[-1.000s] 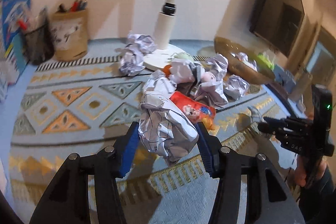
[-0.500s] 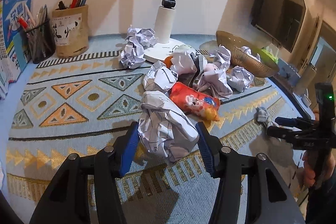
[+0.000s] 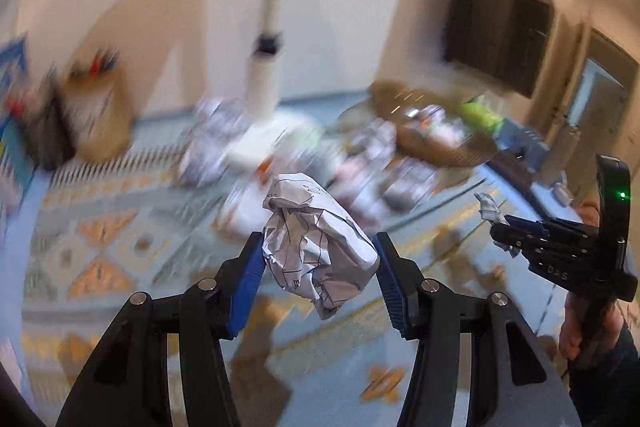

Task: Organize objects
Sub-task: 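Carry the bow and paper ball to the glass bowl and release them, then move both grippers back toward the paper balls and red snack bag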

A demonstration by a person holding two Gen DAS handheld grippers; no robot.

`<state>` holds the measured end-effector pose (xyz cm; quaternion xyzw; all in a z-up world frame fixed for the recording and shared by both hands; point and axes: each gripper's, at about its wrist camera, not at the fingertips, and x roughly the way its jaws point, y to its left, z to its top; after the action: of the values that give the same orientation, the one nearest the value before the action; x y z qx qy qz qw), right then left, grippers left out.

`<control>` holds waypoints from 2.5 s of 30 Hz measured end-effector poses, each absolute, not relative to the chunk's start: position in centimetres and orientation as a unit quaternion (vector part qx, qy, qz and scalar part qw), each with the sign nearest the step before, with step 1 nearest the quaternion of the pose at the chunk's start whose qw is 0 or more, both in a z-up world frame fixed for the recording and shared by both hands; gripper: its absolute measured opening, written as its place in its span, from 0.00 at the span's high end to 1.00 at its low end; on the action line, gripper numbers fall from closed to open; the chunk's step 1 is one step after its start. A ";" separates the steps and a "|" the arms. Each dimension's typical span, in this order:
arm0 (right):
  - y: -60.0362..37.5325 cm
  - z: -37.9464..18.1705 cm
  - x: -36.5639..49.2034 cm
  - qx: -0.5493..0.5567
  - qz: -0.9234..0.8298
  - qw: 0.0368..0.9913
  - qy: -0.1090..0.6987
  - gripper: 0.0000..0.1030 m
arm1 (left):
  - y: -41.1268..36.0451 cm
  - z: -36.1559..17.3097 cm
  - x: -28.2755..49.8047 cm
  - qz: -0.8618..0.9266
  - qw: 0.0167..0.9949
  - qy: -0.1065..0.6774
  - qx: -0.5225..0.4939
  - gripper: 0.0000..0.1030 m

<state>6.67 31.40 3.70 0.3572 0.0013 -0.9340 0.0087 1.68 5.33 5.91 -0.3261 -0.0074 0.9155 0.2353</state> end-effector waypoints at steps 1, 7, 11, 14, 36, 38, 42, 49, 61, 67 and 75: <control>32.3 4.7 6.6 0.345 -0.939 -0.003 0.001 0.78 | 6.8 7.4 1.1 0.919 0.242 0.006 -0.310 0.50; 38.2 10.2 3.9 0.285 -0.956 -0.064 -0.019 0.78 | 14.9 11.7 -4.2 0.915 0.281 0.043 -0.285 0.50; 41.0 12.0 0.4 0.271 -0.959 -0.064 -0.057 0.78 | 20.4 12.1 -9.5 0.900 0.300 0.033 -0.313 0.50; 42.2 12.1 -2.4 0.277 -0.955 -0.064 -0.081 0.78 | 23.5 11.7 -12.0 0.893 0.309 0.034 -0.325 0.50; 36.6 6.1 3.9 0.317 -0.933 0.099 -0.141 0.32 | 8.6 12.8 -2.6 0.920 0.238 -0.041 -0.308 0.00; 34.8 4.7 4.1 0.333 -0.926 0.117 -0.131 0.29 | 5.4 11.9 -0.8 0.933 0.196 -0.055 -0.299 0.01; 30.9 1.5 3.5 0.371 -0.910 0.142 -0.122 0.28 | 1.0 6.9 0.7 0.939 0.092 -0.050 -0.328 0.01; 27.3 -0.8 2.9 0.390 -0.909 0.134 -0.054 0.28 | -1.9 0.4 0.3 0.931 0.044 -0.046 -0.360 0.01; 26.9 -1.5 2.2 0.413 -0.902 0.123 -0.033 0.26 | -1.0 0.1 0.5 0.934 0.056 -0.017 -0.351 0.01; 26.7 0.5 -0.1 0.435 -0.881 0.168 -0.084 0.26 | 2.6 0.6 0.5 0.927 0.087 0.005 -0.365 0.01; 22.9 0.7 -4.7 0.439 -0.873 0.197 -0.073 0.26 | 9.1 -0.7 -1.7 0.904 0.116 0.045 -0.408 0.01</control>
<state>-4.66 22.86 0.72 0.4394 -0.0731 -0.8733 0.1972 -1.70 9.11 -0.74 -0.4079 0.0449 0.9045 0.1164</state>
